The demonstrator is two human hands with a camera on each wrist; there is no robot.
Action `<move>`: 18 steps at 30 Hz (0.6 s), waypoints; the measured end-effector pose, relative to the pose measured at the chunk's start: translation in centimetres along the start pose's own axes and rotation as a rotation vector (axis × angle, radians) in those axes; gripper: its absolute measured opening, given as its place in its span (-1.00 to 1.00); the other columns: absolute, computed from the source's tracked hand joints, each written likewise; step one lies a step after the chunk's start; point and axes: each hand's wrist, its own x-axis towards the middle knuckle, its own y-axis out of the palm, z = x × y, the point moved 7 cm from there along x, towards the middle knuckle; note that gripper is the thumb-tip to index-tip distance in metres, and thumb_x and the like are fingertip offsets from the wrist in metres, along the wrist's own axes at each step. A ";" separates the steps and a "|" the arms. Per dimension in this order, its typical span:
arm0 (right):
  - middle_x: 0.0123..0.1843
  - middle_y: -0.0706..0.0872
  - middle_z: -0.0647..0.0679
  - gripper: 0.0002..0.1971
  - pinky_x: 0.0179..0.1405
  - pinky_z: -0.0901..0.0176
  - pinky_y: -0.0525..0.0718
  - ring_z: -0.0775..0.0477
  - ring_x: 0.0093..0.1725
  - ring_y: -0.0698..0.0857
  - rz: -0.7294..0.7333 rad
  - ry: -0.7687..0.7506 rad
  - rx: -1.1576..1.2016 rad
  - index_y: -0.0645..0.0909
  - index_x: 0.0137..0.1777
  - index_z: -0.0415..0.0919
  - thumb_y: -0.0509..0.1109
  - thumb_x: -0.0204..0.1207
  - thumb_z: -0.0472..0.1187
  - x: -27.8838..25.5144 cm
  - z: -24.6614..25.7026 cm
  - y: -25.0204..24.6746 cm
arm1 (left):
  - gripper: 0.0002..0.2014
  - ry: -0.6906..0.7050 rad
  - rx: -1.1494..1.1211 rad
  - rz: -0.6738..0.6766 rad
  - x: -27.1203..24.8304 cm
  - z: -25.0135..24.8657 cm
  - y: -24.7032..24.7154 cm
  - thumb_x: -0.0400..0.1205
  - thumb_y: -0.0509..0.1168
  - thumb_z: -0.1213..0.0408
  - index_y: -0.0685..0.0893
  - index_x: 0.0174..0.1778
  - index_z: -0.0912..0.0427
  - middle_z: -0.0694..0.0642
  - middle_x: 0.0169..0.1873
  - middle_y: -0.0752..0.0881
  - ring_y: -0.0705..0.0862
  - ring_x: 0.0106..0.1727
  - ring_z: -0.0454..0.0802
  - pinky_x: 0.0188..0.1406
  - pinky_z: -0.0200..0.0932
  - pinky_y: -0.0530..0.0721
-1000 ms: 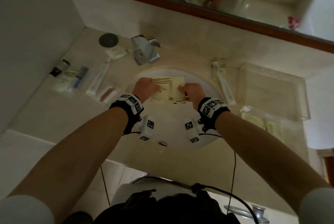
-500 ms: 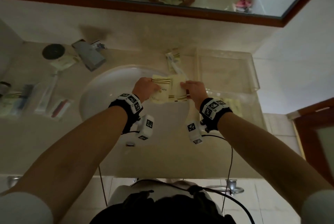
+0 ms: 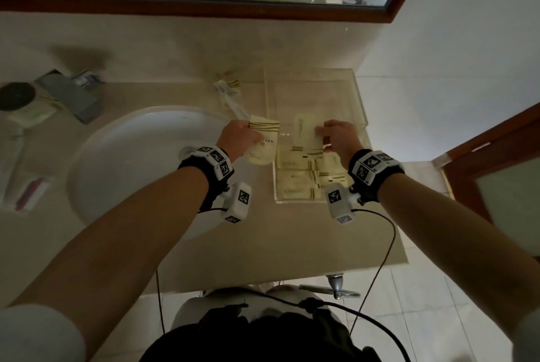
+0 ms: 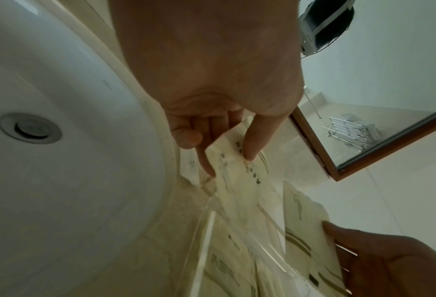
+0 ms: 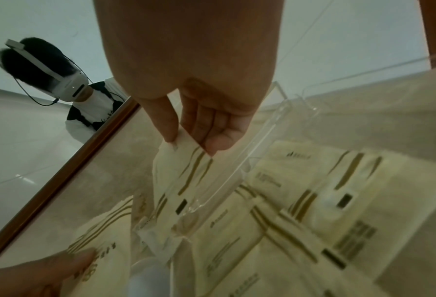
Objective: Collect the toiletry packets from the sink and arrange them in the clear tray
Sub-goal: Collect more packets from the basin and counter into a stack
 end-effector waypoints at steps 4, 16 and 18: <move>-0.20 0.69 -0.18 -0.96 -0.27 0.07 0.62 -0.15 -0.22 0.67 -0.003 0.032 -0.046 0.60 -0.14 -0.27 0.36 0.49 -0.39 0.4 -1.5 -2.3 | -0.79 0.010 -0.015 0.020 0.1 -0.8 2.1 0.54 0.37 0.31 0.77 0.06 0.25 0.11 -0.16 0.75 0.63 -0.25 -0.01 -0.49 -0.29 0.46; -0.21 0.68 -0.18 -0.93 -0.31 0.15 0.65 -0.16 -0.17 0.67 0.059 0.182 -0.188 0.61 -0.20 -0.33 0.33 0.49 -0.40 -0.1 -6.8 -5.4 | -0.78 0.031 -0.015 0.047 -0.1 -1.8 6.2 0.54 0.37 0.35 0.75 0.10 0.16 0.05 -0.10 0.75 0.72 -0.08 0.03 -0.21 -0.20 0.63; -0.23 0.67 -0.14 -0.90 -0.35 0.19 0.61 -0.09 -0.22 0.66 0.079 0.183 -0.187 0.59 -0.23 -0.29 0.33 0.50 -0.41 -0.4 -7.1 -5.3 | -0.77 0.043 -0.015 0.042 -0.1 -2.0 6.6 0.55 0.37 0.36 0.75 0.12 0.20 0.05 -0.10 0.73 0.71 -0.06 0.03 -0.09 -0.16 0.64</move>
